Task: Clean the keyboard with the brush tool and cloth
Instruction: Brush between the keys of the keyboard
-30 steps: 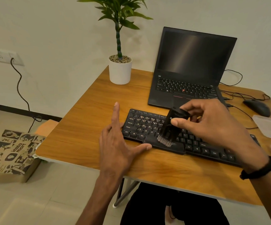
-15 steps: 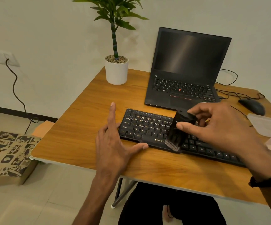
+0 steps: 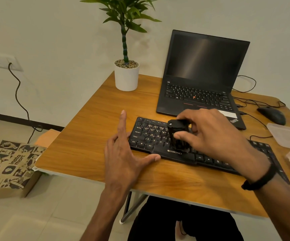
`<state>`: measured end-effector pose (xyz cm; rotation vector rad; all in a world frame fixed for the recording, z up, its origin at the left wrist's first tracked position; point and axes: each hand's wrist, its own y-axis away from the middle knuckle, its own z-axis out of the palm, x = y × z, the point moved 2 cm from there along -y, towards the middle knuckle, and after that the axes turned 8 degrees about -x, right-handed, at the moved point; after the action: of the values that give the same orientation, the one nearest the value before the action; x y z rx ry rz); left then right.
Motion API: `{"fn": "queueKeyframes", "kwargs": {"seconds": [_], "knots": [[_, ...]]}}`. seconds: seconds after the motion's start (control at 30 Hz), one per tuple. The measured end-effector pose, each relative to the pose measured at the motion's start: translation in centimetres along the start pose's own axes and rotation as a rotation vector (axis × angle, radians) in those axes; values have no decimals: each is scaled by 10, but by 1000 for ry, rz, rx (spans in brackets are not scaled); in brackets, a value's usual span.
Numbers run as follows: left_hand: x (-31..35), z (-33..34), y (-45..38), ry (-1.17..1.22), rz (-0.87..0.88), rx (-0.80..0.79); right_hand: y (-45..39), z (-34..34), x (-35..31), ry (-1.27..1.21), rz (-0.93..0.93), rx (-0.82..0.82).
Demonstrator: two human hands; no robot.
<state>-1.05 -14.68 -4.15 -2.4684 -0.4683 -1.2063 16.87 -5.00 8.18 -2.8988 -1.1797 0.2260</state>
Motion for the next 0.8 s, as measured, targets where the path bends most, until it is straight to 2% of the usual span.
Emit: {"fn": "queueKeyframes", "kwargs": {"seconds": [0.13, 0.4, 0.53, 0.8], "knots": [[-1, 0, 0, 2, 2, 7, -24, 9, -14, -168, -17, 76], [0, -1, 1, 5, -1, 7, -55, 26, -39, -329, -98, 196], [1, -3, 1, 9, -1, 0, -63, 33, -40, -413, -109, 189], [0, -2, -1, 1, -4, -5, -32, 16, 14, -325, 8, 95]]}}
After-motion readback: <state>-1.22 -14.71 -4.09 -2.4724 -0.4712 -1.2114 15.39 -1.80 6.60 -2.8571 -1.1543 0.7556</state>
